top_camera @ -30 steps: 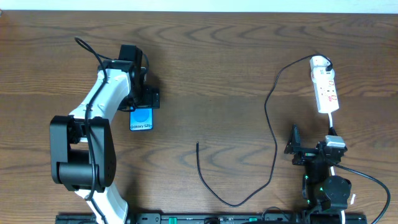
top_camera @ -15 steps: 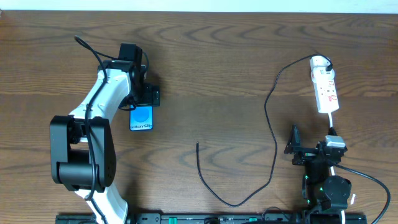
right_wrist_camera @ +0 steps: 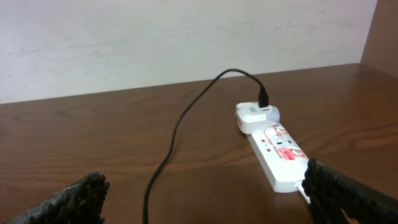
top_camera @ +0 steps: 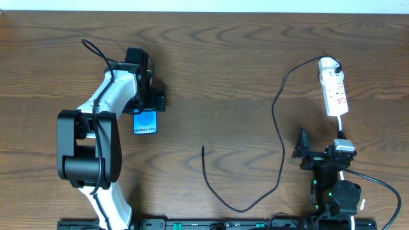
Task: Plug charger to phone and switch on socket
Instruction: 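Lower the left gripper and close it on the phone's bottom edge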
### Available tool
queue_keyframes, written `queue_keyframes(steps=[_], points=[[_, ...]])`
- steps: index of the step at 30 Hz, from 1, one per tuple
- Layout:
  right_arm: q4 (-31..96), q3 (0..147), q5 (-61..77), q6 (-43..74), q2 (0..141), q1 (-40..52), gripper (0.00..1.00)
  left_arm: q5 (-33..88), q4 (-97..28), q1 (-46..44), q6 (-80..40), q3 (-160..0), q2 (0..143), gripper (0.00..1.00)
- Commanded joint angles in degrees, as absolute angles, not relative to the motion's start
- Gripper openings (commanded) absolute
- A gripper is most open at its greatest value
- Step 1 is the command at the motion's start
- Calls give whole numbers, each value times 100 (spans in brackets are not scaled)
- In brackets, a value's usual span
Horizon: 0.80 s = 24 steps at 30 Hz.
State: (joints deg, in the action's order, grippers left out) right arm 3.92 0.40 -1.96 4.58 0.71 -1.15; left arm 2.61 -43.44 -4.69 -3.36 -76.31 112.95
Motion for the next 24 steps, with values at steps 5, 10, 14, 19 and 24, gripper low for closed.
queue_keyframes(steps=[5,10,14,19,24], points=[[410,32,-244,530,30,-38,99,187,-4355,-484,-368,-7596,11465,98],[410,32,-244,530,30,-38,99,189,-4316,-484,-368,-7596,11651,98],[410,32,-244,530,30,-38,99,189,-4285,-484,-368,-7596,11754,98],[410,32,-244,530,30,-38,99,187,-4270,-484,-368,-7596,11773,98],[410,32,-244,530,30,-38,99,189,-4272,-484,-368,-7596,11773,98]])
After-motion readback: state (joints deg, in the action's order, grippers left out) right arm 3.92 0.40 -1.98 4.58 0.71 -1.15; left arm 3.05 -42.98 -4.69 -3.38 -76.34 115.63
